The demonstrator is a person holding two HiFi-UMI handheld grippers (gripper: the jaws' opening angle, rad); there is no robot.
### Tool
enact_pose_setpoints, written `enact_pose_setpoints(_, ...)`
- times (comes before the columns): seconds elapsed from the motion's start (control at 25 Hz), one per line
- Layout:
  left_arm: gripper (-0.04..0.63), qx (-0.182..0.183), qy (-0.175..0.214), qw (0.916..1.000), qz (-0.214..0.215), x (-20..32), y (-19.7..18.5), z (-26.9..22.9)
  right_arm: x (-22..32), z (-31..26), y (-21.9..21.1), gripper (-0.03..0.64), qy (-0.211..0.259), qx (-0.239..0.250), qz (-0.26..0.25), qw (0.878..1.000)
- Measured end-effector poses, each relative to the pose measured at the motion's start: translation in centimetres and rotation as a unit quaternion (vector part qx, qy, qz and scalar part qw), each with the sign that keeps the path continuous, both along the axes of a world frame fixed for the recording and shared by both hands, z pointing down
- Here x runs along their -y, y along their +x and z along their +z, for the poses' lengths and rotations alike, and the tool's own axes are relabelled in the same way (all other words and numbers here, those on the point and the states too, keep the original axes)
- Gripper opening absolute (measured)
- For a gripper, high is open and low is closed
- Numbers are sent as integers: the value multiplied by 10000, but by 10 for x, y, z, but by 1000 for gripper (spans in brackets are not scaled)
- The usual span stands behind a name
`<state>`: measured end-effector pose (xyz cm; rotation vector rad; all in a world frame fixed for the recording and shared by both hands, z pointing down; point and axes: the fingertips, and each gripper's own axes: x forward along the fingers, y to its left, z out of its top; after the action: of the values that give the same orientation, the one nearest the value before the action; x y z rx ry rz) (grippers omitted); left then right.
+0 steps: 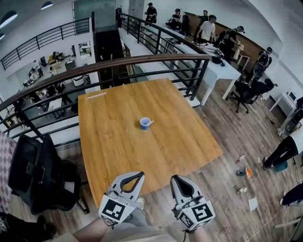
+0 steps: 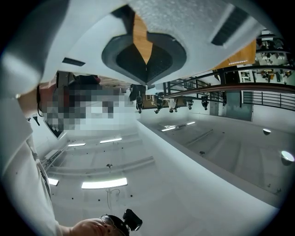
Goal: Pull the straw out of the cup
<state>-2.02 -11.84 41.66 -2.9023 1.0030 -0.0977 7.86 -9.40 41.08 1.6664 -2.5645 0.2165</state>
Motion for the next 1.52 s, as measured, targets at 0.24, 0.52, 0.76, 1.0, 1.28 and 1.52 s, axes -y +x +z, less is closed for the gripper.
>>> enact_pose_setpoints(0.24,14,14,-195,9998,64,59,5,5,60,2,11,32,-137,13,74,9999)
enact_pose_setpoints(0.52,14,180,-211,9996,79,84,22,11,93,4,30,32,-173,228,176,9994)
enact_pose_setpoints(0.76,14,-5,-279,9988,-408,90,37,-3,98,-6,31,32,-81,322,-252,9991)
enact_pose_setpoints(1.0,14,98,-54,9979,-640,91,56,-11,101,-15,47,32,20,366,-443,9983)
enact_pose_setpoints(1.28,15,71,-18,9968,-802,111,62,-14,116,-13,66,32,-76,530,-403,9978)
enact_pose_setpoints(1.52,25,203,209,9951,-941,146,61,-10,138,-14,73,32,-42,645,-360,9973)
